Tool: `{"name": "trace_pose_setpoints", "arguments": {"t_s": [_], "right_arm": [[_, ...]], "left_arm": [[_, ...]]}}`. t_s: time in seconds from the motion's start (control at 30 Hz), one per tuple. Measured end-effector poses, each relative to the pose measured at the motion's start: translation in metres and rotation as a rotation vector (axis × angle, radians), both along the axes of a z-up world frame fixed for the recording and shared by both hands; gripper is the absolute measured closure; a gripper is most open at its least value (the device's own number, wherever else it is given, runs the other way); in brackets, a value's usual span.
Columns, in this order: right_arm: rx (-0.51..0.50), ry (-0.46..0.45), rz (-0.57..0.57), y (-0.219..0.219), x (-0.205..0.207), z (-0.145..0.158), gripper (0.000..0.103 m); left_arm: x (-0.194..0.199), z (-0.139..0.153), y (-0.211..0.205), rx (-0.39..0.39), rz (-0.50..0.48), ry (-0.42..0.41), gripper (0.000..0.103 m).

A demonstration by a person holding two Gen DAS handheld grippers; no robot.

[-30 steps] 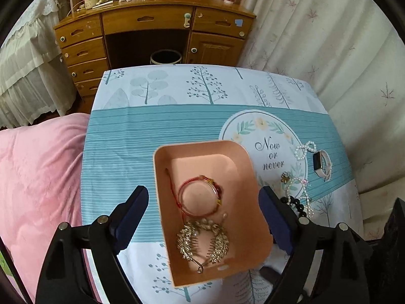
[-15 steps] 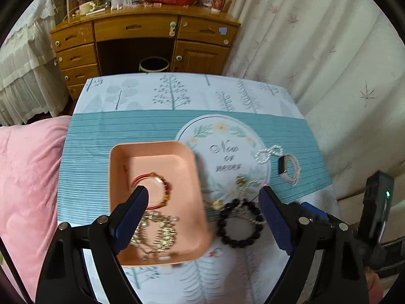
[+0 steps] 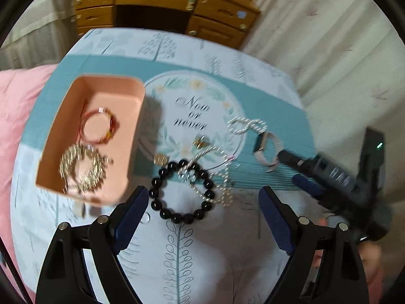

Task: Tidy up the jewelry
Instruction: 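Reach the right tool to the pink-strap watch and grasp its strap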

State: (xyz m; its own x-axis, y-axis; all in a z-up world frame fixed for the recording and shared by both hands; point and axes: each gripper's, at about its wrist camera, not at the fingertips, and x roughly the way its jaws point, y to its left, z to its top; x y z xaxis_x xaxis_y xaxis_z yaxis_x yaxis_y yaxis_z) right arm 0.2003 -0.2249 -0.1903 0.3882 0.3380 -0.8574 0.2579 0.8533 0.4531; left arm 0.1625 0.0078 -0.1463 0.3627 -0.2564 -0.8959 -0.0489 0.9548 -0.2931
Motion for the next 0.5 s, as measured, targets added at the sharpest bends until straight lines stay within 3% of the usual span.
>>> {"name": "trace_pose_setpoints", "arguments": {"t_s": [0.1,0.17,0.27,0.4,0.5], "right_arm": [[-0.031,0.040,-0.023,-0.004,0.010,-0.011,0.022],[-0.047,0.062,-0.026,-0.005,0.015,-0.017,0.022],[-0.072,0.063,-0.007,-0.006,0.020,-0.022,0.022],[-0.106,0.045,0.020,-0.005,0.025,-0.023,0.022],[-0.118,0.035,0.067,0.000,0.031,-0.024,0.022]], "left_arm": [[-0.005,-0.021,-0.010,0.035,0.087,0.013,0.019],[-0.008,-0.035,-0.015,0.074,0.155,0.013,0.031],[-0.008,-0.050,-0.018,0.107,0.206,0.015,0.038],[-0.007,-0.055,-0.021,0.133,0.208,-0.041,0.041],[-0.003,-0.058,-0.027,0.140,0.203,-0.059,0.052]]}}
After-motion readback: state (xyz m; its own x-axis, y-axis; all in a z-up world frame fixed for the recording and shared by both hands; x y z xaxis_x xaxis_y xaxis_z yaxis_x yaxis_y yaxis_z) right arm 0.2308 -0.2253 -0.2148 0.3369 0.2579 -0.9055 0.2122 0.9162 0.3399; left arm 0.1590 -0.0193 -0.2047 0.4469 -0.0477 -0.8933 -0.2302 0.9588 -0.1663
